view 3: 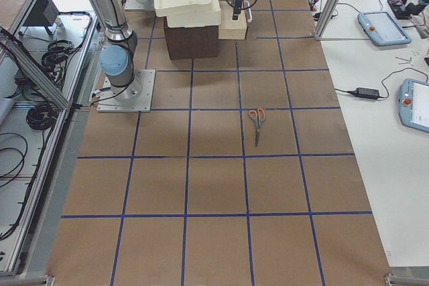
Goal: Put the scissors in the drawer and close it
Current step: 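Move the right gripper over the grey-and-orange scissors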
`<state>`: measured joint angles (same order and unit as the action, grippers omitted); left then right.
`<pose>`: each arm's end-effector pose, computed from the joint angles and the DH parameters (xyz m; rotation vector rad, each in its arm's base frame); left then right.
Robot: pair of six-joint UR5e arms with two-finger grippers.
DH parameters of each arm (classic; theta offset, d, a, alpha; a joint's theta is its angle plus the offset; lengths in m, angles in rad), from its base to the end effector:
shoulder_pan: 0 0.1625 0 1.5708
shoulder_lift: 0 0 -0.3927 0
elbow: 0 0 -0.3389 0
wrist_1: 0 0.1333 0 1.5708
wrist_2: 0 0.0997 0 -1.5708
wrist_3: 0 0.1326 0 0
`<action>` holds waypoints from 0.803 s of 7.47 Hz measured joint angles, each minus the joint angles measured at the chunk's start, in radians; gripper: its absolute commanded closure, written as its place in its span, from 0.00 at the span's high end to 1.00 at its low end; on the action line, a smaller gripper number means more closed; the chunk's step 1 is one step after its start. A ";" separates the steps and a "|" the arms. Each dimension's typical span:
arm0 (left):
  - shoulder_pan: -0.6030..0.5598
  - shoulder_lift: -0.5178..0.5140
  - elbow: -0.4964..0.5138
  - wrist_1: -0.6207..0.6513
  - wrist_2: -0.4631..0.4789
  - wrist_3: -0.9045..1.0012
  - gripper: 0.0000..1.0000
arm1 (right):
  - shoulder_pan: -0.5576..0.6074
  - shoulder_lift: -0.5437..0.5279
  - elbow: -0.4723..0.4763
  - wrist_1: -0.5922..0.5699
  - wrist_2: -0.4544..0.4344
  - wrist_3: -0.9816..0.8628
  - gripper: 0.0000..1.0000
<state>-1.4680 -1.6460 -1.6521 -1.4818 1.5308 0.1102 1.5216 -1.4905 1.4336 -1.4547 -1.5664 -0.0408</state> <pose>-0.0912 -0.4666 0.3623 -0.0094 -3.0931 -0.0973 0.1110 -0.4676 0.4349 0.0134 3.1332 0.0924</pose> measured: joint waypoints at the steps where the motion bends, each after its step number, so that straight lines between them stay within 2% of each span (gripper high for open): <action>1: 0.000 0.000 0.000 0.000 0.000 0.000 1.00 | -0.009 0.023 0.000 -0.046 -0.004 -0.051 0.99; 3: 0.000 0.000 0.000 0.000 0.000 0.000 1.00 | -0.077 0.073 0.003 -0.144 -0.015 -0.301 0.97; 6: 0.000 0.000 0.000 0.000 0.000 0.002 1.00 | -0.262 0.171 0.004 -0.247 -0.010 -0.842 0.97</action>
<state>-1.4683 -1.6460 -1.6521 -1.4818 1.5309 0.1119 1.2599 -1.3196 1.4377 -1.7019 -1.5762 -0.8832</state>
